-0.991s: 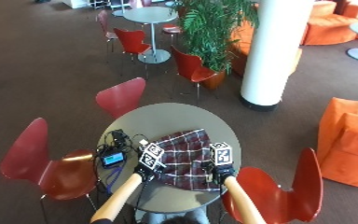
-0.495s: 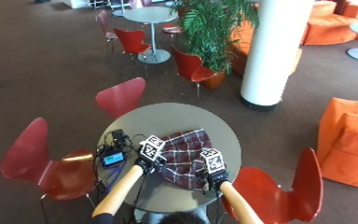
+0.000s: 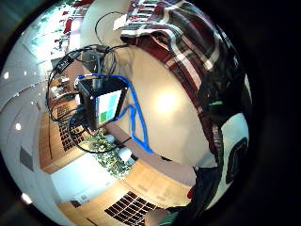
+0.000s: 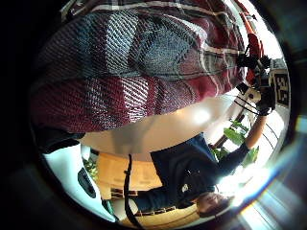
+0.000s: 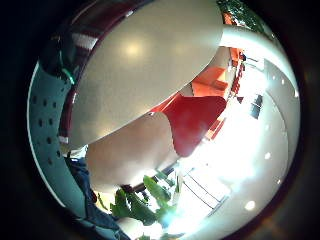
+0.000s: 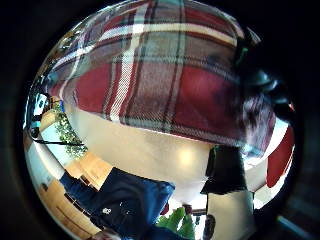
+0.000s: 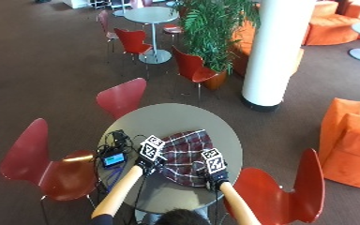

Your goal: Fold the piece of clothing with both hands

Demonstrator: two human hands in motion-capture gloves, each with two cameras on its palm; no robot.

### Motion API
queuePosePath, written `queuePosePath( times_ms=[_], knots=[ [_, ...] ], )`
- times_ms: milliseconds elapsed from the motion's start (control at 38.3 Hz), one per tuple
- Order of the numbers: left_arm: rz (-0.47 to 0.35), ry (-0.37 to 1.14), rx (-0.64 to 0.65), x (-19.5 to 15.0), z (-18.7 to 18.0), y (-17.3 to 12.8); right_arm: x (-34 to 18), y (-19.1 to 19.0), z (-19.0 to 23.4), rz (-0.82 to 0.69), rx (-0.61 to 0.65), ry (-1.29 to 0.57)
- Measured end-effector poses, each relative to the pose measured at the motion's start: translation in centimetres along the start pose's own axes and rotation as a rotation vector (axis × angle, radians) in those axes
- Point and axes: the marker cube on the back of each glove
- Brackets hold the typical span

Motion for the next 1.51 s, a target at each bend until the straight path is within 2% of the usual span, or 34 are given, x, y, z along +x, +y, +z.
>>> queuePosePath(
  times_ms=[130, 261, 313, 443, 574, 626, 704, 756, 887, 991, 1121, 1174, 1226, 1304, 1408, 1513],
  knots=[
    [0.023, 0.003, -0.056, 0.0, 0.5, 0.9, 1.5, -0.9, -0.4, 0.105, 0.113, 0.11],
    [0.126, 0.042, -0.04, 0.5, 1.0, 1.6, 1.3, -1.6, -0.7, 0.096, 0.162, 0.111],
    [0.113, 0.039, -0.027, 0.3, 1.2, 1.8, 1.4, -1.4, -0.7, 0.097, 0.127, 0.098],
    [0.104, 0.033, -0.048, 0.3, 2.1, 2.8, 1.2, 0.1, -0.4, 0.094, -0.059, 0.026],
    [0.199, 0.051, -0.057, 0.5, 4.9, 1.3, 0.7, 1.6, -1.7, 0.018, -0.125, -0.053],
    [0.233, 0.052, -0.069, 0.6, 5.7, 1.4, 1.2, 0.9, -1.7, -0.002, -0.141, -0.068],
    [0.253, 0.054, -0.064, 0.6, 5.8, 2.7, 2.7, -2.7, -0.2, -0.016, -0.16, -0.063],
    [0.262, 0.054, -0.044, 0.6, 5.5, 3.7, 3.1, -3.1, -0.2, -0.025, -0.166, -0.051],
    [0.255, 0.048, -0.005, 0.3, 4.1, 5.9, 2.6, -0.4, -2.6, -0.04, -0.141, -0.034],
    [0.276, 0.059, -0.042, 0.3, 3.1, 7.9, 2.5, 0.8, -3.5, -0.044, -0.164, -0.018],
    [0.295, 0.06, -0.067, 0.2, 1.7, 10.0, 2.6, 3.3, -4.9, 0.107, -0.287, 0.039],
    [0.291, 0.063, -0.074, -0.1, 1.4, 10.2, 2.6, 3.1, -5.6, 0.075, -0.245, 0.042],
    [0.29, 0.071, -0.08, -0.4, 1.0, 10.3, 2.6, 2.9, -6.2, 0.059, -0.224, 0.044],
    [0.279, 0.084, -0.081, -1.0, 0.4, 10.0, 3.0, 3.1, -7.5, 0.14, -0.286, 0.058],
    [0.251, 0.12, -0.078, -2.3, -0.2, 8.3, 3.3, 0.3, -10.2, 0.075, -0.143, 0.061],
    [0.224, 0.151, -0.111, -3.6, -0.6, 6.3, 3.9, -1.1, -12.6, 0.18, -0.199, 0.082]
  ],
)
